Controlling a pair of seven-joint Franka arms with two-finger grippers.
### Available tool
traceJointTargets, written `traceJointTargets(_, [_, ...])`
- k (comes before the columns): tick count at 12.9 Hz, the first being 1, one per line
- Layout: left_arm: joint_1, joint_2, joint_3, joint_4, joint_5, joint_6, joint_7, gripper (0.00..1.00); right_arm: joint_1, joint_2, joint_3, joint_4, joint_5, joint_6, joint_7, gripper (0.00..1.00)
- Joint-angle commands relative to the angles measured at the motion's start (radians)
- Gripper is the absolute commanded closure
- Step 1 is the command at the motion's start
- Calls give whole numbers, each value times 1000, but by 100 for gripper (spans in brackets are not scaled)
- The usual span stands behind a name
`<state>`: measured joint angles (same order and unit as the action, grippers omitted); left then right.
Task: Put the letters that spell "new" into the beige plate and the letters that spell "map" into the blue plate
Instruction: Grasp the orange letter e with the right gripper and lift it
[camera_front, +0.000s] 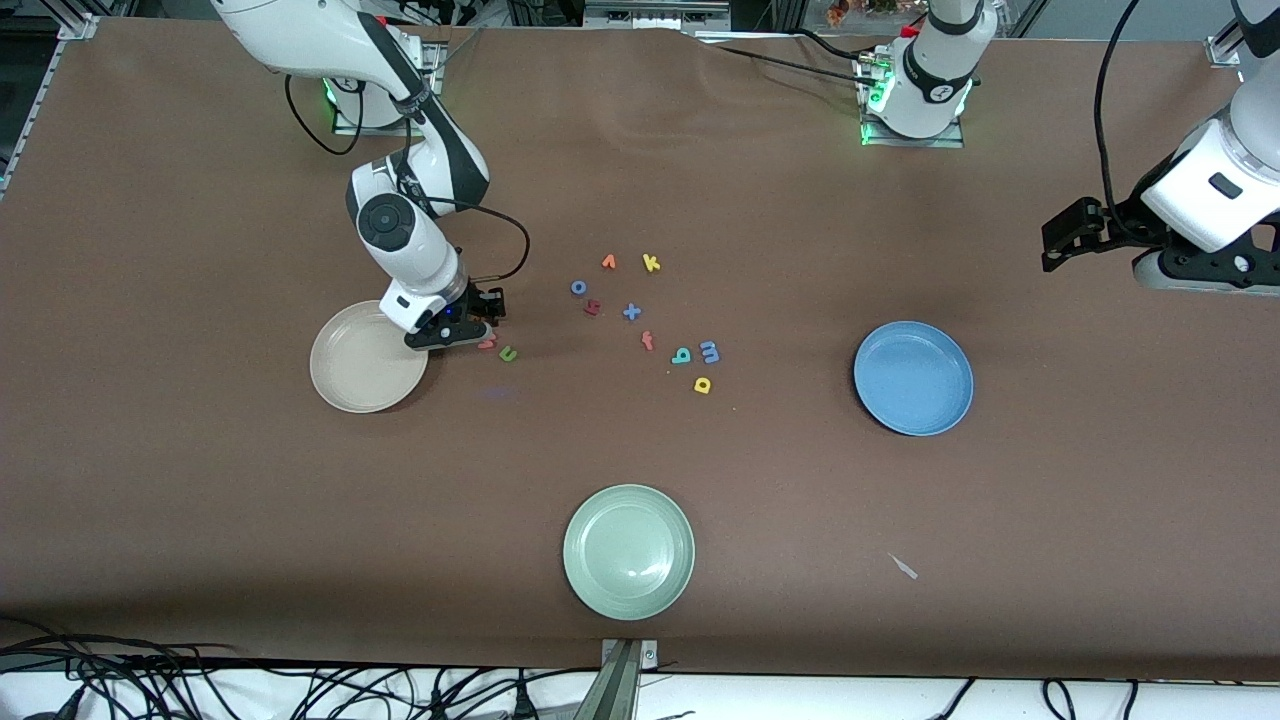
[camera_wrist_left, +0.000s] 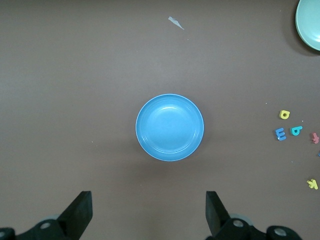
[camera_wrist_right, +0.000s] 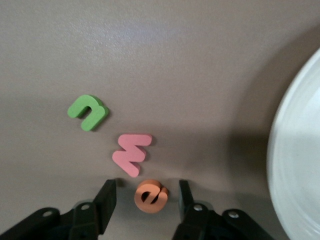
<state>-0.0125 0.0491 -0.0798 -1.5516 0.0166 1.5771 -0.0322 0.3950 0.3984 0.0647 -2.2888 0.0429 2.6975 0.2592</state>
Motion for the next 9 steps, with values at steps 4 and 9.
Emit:
traceJointTargets(4, [-11, 12, -2, 27, -24, -16, -8, 0, -7, -9, 9, -31, -17, 18, 9, 59])
traceJointTargets(9, [-10, 21, -2, 28, -24, -16, -8, 0, -7, -24, 9, -24, -17, 9, -8, 72])
